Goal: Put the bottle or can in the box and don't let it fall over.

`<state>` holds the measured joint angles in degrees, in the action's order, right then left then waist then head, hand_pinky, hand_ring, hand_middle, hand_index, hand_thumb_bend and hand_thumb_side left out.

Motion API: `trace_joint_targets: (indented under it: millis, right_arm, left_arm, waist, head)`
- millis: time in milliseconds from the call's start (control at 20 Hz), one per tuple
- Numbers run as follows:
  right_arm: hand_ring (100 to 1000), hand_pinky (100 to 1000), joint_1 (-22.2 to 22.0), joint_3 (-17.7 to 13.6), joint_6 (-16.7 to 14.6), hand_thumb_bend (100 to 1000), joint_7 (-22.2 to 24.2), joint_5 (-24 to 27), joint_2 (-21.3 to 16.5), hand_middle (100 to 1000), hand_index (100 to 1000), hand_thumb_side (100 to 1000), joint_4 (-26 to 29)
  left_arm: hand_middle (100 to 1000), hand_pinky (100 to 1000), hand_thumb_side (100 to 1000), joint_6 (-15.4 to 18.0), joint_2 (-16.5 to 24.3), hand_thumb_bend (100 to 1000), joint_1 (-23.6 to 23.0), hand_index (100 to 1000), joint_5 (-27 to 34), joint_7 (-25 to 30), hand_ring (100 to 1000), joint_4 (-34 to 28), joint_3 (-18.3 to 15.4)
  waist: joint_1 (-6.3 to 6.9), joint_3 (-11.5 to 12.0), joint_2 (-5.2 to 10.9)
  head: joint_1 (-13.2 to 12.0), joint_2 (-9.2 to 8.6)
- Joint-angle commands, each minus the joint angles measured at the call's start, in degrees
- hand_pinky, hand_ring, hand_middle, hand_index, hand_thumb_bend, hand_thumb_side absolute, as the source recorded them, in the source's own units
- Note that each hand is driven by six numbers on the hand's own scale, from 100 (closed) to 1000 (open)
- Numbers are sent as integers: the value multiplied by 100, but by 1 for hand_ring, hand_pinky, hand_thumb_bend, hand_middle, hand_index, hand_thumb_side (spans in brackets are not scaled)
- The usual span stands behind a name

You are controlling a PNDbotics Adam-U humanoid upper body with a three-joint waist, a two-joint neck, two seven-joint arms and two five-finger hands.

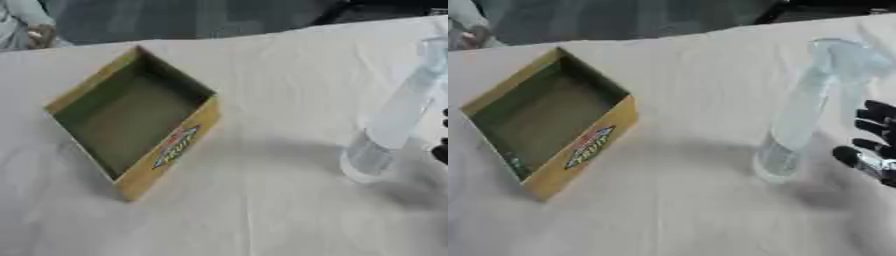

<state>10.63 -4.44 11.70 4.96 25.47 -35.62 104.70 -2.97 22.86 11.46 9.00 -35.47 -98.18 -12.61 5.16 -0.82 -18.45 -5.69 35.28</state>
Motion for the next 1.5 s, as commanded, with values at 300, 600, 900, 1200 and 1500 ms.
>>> trace_joint_targets:
  millis: [300,600,900,1200,1500]
  right_arm:
    - [972,891,23,60,18,636,130,4,-96,898,943,133,-19]
    - [983,901,66,94,36,644,253,-39,-49,909,948,136,-16]
    - [976,901,148,152,94,648,248,-138,-12,908,949,141,-227]
    - [974,901,267,285,153,650,292,-182,35,909,948,142,-591]
    - [974,901,339,365,109,652,340,-199,103,908,948,134,-806]
  left_arm:
    - [691,847,719,12,130,443,-74,831,-12,-36,760,-65,-98]
    - [691,847,719,1,126,444,-136,831,-33,-7,760,-18,-60]
    - [691,846,715,-7,152,445,-234,831,-64,-3,760,8,-58]
    - [691,845,711,-18,172,447,-290,831,-124,49,760,34,-6]
    - [691,845,710,-24,185,449,-331,832,-155,74,760,55,20]
  waist:
    - [-56,38,275]
    - [-90,30,418]
    - [-84,21,640]
    - [-125,50,931]
    - [-176,65,1074]
  head:
    - [-320,613]
    - [-318,533]
    - [-114,419]
    - [220,397]
    - [434,611]
